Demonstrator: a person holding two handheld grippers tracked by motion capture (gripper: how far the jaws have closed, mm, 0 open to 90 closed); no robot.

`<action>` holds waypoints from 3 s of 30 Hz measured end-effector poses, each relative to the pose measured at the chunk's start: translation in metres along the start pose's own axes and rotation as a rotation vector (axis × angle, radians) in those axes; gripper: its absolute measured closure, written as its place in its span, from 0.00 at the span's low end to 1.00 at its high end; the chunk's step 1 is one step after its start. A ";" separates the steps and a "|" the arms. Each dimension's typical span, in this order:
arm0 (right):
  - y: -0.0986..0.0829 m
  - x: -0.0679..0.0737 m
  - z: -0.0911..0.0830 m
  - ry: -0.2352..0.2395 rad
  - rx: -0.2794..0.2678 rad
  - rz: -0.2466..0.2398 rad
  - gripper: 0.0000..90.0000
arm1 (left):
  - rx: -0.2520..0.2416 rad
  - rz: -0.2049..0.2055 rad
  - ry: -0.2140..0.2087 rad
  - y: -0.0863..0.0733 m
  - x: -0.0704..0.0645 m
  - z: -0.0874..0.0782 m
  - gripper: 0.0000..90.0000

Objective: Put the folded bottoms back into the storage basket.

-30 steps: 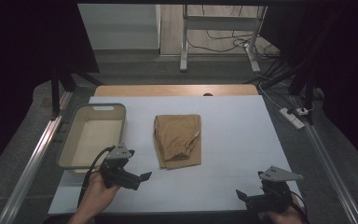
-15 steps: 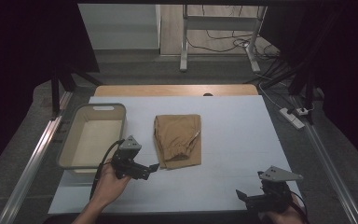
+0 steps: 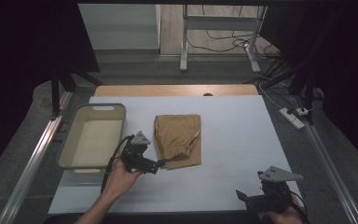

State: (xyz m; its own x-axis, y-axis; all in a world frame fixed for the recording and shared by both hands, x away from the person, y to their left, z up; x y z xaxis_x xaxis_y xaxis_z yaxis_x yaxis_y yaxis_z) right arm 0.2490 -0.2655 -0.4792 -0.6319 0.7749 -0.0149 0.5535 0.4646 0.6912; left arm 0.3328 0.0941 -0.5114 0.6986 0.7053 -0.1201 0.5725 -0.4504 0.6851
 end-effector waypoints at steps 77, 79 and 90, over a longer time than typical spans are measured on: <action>-0.001 0.006 0.004 -0.023 0.040 -0.072 0.01 | 0.189 -0.090 -0.002 -0.002 0.007 0.071 0.88; 0.000 0.006 0.004 -0.022 0.037 -0.074 0.01 | 0.186 -0.088 -0.009 -0.003 0.007 0.071 0.88; 0.002 0.004 -0.003 0.016 -0.031 -0.044 0.01 | 0.228 -0.069 -0.016 0.000 0.014 0.067 0.88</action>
State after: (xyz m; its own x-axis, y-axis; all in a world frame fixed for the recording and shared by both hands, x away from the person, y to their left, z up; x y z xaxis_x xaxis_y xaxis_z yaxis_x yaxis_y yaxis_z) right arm 0.2456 -0.2627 -0.4758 -0.6636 0.7473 -0.0346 0.5081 0.4842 0.7123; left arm 0.3711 0.0669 -0.5609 0.6602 0.7307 -0.1741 0.7001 -0.5146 0.4951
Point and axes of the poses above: each handheld gripper's, and its own axes: z roughly forward along the jaws, y roughly out of its top, x roughly to its left, the point moved 5 cm from there along z, roughly forward along the jaws, and after that the axes turned 3 degrees about x, right-handed, at the moved point
